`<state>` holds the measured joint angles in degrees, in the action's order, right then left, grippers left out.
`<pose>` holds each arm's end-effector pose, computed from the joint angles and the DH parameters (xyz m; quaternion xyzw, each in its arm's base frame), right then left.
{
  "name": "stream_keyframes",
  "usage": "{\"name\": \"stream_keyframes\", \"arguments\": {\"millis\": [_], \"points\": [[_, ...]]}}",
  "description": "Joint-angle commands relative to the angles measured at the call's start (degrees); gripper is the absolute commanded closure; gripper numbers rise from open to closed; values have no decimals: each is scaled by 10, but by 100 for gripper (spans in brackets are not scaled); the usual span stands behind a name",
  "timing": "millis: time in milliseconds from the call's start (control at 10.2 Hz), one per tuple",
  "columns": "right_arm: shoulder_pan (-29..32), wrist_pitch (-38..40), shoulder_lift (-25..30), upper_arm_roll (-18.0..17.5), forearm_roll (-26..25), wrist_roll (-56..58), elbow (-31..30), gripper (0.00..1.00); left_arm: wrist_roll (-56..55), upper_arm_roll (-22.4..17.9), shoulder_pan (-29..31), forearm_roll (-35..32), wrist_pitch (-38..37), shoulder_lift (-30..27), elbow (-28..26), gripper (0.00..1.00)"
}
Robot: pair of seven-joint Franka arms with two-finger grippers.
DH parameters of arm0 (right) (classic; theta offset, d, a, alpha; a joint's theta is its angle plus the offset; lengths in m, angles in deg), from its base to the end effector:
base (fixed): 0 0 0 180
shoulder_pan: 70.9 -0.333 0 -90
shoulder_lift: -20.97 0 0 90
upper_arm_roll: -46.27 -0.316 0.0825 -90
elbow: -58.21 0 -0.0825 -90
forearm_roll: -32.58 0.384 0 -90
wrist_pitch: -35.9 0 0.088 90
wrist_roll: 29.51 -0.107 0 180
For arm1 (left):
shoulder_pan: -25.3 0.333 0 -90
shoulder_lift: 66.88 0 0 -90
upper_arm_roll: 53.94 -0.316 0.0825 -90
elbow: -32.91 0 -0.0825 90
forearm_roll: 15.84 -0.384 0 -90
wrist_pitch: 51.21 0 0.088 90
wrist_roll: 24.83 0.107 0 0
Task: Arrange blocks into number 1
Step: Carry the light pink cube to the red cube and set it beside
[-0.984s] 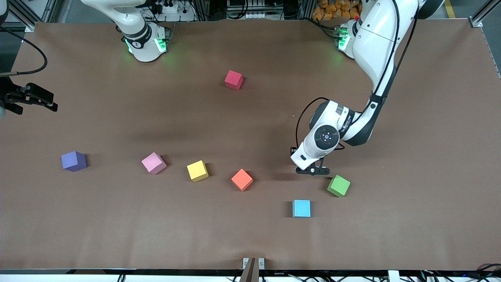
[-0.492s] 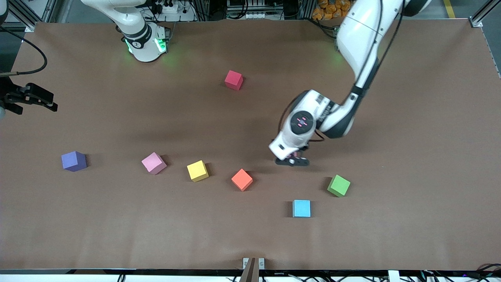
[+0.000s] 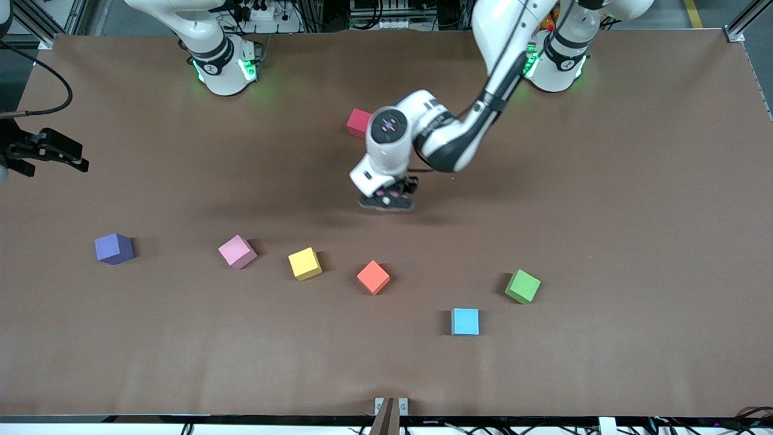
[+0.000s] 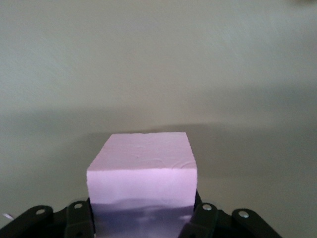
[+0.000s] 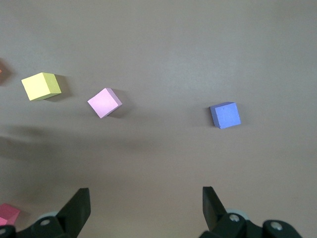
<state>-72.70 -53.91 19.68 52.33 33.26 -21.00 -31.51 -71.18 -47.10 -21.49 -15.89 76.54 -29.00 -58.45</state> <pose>0.5593 -0.0397 0.6140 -0.9992 -0.0370 0.0098 0.0059 0.4205 -0.5524 0.2461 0.9979 -0.0517 -0.0348 0.0151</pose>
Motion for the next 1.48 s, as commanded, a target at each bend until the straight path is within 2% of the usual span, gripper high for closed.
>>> {"name": "stream_keyframes", "arguments": {"millis": [0, 197, 590, 689, 787, 1378], "points": [[-6, 4, 3, 4, -5, 5, 1, 0, -22, -7, -39, 15, -9, 32, 28, 100], [-5, 4, 3, 4, -5, 5, 1, 0, -42, -7, -65, 15, -9, 72, 60, 100], [-5, 4, 3, 4, -5, 5, 1, 0, -50, -6, -69, 31, -9, 84, 63, 100], [-4, 4, 3, 4, -5, 5, 1, 0, -52, -6, -68, 32, -8, 84, 63, 31], [-5, 4, 3, 4, -5, 5, 1, 0, -81, -9, -83, 27, -3, 90, 63, 0], [-6, 4, 3, 5, -5, 5, 1, 0, -82, -7, -92, -10, -37, 47, 61, 0]]}}
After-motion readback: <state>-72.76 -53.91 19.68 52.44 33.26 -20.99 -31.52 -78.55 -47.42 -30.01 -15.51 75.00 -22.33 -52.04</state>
